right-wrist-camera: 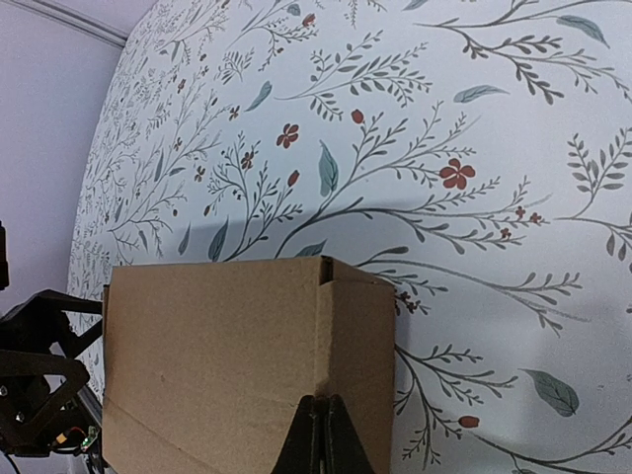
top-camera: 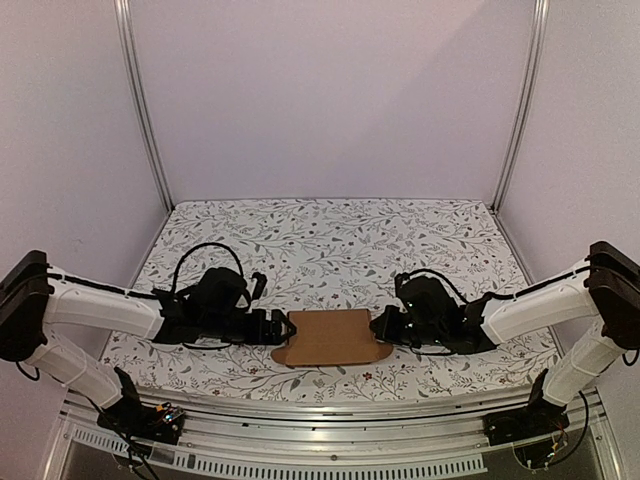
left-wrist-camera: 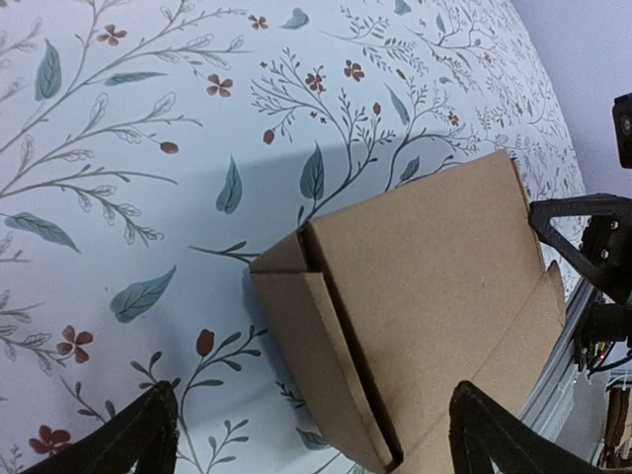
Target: Fold the paper box
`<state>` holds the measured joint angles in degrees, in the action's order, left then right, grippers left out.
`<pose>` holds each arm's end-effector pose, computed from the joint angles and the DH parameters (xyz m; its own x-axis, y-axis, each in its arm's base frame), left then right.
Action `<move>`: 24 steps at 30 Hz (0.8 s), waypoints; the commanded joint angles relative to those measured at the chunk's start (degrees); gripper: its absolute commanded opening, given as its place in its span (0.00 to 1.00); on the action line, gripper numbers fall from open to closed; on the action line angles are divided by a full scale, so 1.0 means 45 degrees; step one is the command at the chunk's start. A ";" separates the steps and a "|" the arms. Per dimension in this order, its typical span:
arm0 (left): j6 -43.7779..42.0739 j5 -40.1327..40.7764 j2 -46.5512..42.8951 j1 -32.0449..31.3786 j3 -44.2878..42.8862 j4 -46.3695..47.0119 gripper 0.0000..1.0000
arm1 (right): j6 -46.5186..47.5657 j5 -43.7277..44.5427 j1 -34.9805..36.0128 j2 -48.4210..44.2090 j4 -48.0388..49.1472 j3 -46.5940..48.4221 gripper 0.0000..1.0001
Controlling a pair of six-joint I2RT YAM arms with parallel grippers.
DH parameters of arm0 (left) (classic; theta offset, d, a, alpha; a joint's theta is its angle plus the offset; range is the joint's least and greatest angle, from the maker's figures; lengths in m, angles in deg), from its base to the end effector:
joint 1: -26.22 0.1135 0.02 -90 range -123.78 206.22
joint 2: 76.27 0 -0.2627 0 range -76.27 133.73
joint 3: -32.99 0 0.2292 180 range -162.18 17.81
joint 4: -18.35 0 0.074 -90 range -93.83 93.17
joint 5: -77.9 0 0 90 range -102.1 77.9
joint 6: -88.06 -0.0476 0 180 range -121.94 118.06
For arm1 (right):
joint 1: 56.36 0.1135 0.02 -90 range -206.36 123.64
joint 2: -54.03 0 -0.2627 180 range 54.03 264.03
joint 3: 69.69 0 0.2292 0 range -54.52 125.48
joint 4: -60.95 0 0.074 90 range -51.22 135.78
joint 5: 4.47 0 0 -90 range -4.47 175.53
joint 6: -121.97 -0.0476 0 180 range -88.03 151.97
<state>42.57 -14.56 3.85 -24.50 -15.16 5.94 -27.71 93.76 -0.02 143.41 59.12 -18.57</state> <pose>0.1606 -0.1996 0.1659 -0.8715 -0.0407 -0.4886 0.2549 0.8137 -0.5224 0.1663 0.2374 0.1563 -0.8389 0.2816 -0.4658 -0.0771 0.7856 0.6139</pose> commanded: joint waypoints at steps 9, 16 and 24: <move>0.2205 -0.3216 0.1896 0.0682 0.1025 0.4735 0.94 | 0.0092 0.0219 -0.0092 0.0052 -0.1066 -0.0902 0.00; 0.2510 -0.3635 0.2324 0.0808 0.1038 0.5597 0.94 | 0.0001 0.0440 -0.0091 -0.0378 -0.1272 -0.1333 0.00; 0.3743 -0.5093 0.3445 0.0992 0.1195 0.8306 0.94 | 0.0092 0.0486 -0.0095 -0.0524 -0.1466 -0.1379 0.00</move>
<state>56.17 -33.53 16.99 -21.20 -10.85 35.82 -27.93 95.51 -0.18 140.70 60.61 -22.35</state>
